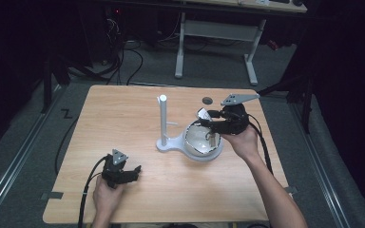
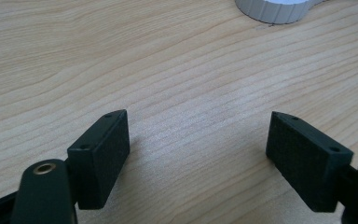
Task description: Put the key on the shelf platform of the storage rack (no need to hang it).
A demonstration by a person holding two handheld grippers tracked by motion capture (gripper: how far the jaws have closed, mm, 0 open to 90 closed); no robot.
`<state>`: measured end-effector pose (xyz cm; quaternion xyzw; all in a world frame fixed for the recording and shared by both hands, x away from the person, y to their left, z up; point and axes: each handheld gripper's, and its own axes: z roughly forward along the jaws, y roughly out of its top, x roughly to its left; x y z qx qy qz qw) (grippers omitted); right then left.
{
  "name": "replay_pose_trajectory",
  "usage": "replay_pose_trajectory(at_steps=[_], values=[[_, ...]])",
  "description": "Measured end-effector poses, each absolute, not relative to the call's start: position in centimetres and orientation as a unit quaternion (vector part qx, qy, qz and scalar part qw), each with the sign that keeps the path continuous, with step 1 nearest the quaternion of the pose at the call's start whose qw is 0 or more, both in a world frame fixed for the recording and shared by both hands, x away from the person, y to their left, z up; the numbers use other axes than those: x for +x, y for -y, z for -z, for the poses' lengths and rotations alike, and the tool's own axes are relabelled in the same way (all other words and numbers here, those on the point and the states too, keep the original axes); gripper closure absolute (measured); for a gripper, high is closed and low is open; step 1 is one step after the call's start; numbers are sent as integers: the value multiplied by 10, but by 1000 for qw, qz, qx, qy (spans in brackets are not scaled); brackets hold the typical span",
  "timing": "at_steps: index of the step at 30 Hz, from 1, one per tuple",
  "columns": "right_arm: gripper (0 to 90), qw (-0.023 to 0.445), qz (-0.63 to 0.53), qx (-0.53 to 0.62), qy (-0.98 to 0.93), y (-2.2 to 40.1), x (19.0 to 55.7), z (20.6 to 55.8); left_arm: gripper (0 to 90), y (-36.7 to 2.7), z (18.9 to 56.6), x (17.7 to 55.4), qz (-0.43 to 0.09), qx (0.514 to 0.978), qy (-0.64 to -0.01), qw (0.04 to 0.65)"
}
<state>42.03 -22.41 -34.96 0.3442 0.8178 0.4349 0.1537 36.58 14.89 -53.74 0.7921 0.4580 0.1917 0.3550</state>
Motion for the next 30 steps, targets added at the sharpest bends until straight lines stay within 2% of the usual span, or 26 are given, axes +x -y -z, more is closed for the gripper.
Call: replay_pose_trajectory(at_steps=[16,25,30], values=[[504,135,-413,370,-821,231,431,391,219,-149,537,366,-193,792,-458,354],[503,153,-392,364,-831,229,433,400,220,-149,537,366,-192,792,-458,355],[502,146,-392,375,-827,231,435,410,221,-149,537,366,-192,792,-458,354]])
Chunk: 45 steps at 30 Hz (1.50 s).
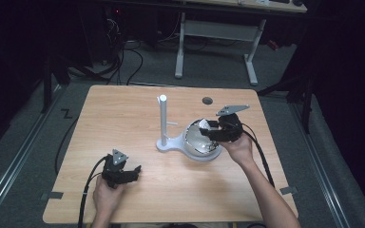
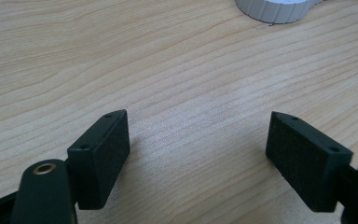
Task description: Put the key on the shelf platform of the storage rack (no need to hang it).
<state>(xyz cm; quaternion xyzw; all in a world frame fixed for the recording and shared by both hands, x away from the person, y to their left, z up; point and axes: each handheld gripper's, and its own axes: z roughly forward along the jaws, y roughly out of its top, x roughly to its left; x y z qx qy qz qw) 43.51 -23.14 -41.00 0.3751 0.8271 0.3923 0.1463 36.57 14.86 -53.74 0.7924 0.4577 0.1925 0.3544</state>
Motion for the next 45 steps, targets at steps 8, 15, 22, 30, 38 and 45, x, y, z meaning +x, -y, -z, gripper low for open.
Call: replay_pose_trajectory(at_steps=[8,15,22,30,38,45], values=[[502,145,-367,377,-838,229,438,425,221,-149,537,366,-192,792,-458,355],[503,144,-368,379,-837,229,439,430,221,-149,537,366,-193,792,-458,355],[696,138,-371,377,-838,235,433,438,221,-148,537,366,-192,792,-458,354],[722,132,-366,372,-843,228,435,442,221,-148,537,366,-193,792,-458,354],[657,129,-381,383,-831,233,434,446,221,-149,537,366,-192,792,-458,355],[585,147,-401,406,-808,257,423,432,221,-149,537,366,-193,793,-458,354]])
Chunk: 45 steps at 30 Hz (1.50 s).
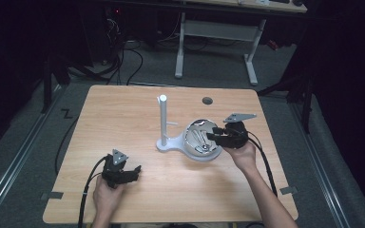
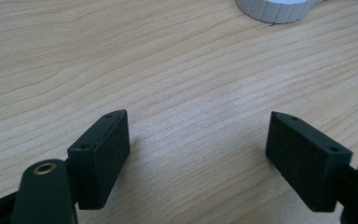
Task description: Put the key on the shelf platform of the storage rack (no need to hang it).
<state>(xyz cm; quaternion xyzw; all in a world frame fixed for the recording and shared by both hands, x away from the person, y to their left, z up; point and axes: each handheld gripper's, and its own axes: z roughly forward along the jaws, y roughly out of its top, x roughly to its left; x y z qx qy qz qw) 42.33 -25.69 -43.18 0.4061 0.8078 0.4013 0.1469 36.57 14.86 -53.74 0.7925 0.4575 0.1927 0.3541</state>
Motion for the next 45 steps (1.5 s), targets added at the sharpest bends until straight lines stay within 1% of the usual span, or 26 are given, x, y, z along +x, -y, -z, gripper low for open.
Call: replay_pose_trajectory(at_steps=[4,15,18,19,25,45], values=[[573,158,-408,419,-795,273,416,422,221,-148,537,366,-193,792,-458,354],[560,163,-421,431,-781,288,409,415,221,-149,537,366,-193,793,-457,354],[556,170,-420,432,-780,291,406,413,221,-148,537,366,-193,792,-458,354],[553,182,-415,433,-780,293,404,411,221,-148,537,366,-193,792,-458,354],[552,175,-426,443,-770,301,399,412,221,-148,537,366,-193,792,-458,354],[545,183,-450,468,-738,336,380,409,221,-148,537,366,-193,792,-458,354]])
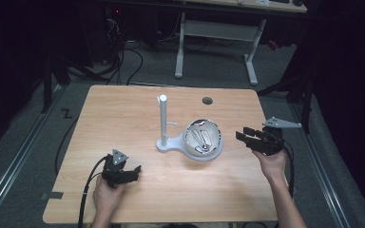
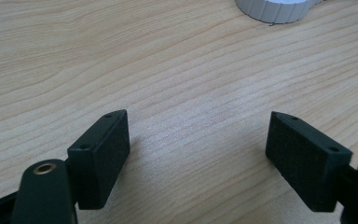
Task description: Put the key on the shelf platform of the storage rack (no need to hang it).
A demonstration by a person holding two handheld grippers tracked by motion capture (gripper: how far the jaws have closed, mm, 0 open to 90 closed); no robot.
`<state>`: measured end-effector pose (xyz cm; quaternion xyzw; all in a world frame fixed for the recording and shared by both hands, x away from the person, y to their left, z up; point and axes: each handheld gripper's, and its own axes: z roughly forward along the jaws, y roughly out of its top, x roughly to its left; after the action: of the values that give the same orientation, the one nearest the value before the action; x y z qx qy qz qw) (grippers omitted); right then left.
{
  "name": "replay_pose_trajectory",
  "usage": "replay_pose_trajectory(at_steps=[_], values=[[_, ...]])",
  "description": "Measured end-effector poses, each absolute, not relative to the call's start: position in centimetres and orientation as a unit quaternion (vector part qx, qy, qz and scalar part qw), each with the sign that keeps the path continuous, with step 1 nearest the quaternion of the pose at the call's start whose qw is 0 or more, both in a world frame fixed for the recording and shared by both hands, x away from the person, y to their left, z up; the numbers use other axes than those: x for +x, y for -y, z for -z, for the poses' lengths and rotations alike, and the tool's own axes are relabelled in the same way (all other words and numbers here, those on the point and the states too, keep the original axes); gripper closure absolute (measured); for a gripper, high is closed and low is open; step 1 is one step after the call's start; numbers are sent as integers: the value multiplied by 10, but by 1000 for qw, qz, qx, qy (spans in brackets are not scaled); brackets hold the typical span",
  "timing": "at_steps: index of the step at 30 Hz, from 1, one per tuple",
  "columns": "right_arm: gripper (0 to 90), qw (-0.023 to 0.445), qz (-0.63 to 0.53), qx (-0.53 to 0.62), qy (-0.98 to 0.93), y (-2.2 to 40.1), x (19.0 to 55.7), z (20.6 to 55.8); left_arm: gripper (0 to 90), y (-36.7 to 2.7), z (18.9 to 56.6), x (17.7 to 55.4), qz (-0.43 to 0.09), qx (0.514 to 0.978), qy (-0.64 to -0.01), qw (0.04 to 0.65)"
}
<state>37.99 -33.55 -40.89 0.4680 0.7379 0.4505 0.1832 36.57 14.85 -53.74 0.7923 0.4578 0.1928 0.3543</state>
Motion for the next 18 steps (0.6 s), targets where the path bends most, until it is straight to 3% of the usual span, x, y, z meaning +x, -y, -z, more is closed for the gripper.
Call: replay_pose_trajectory(at_steps=[18], values=[[543,165,-471,494,-712,356,360,423,220,-148,537,366,-194,792,-458,354]])
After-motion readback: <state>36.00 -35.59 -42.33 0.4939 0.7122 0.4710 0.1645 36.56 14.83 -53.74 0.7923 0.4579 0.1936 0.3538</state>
